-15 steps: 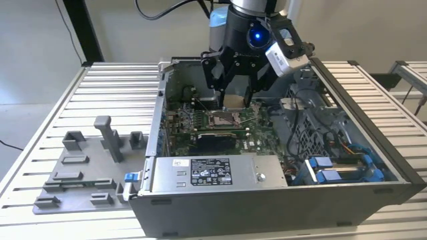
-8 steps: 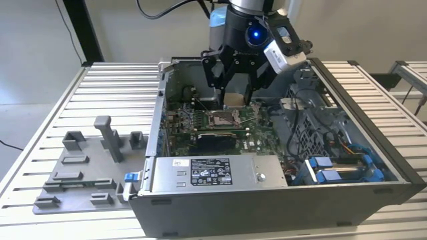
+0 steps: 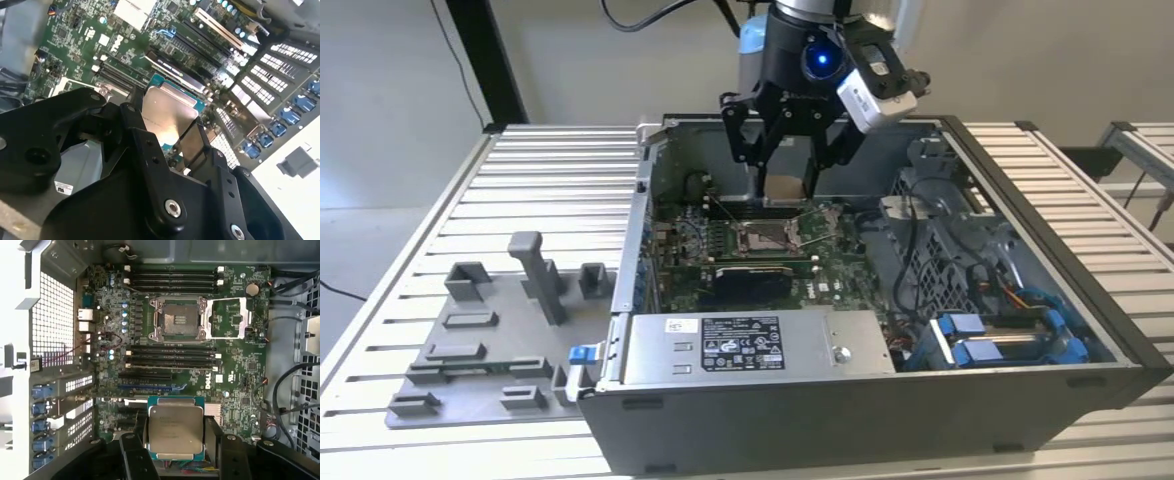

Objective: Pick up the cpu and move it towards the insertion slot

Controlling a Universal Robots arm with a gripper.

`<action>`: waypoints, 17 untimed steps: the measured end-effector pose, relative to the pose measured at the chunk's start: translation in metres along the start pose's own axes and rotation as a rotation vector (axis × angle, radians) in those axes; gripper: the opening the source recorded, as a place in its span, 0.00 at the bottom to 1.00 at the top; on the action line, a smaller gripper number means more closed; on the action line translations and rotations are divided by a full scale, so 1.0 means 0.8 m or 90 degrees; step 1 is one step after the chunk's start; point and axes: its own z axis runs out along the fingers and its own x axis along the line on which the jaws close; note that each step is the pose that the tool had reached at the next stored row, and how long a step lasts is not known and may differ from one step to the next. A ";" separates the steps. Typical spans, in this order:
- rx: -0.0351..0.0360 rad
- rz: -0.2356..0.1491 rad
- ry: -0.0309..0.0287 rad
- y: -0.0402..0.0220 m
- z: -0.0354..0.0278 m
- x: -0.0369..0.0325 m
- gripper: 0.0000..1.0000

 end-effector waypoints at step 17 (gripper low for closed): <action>0.0090 0.001 0.0000 0.0621 0.0101 0.0021 0.00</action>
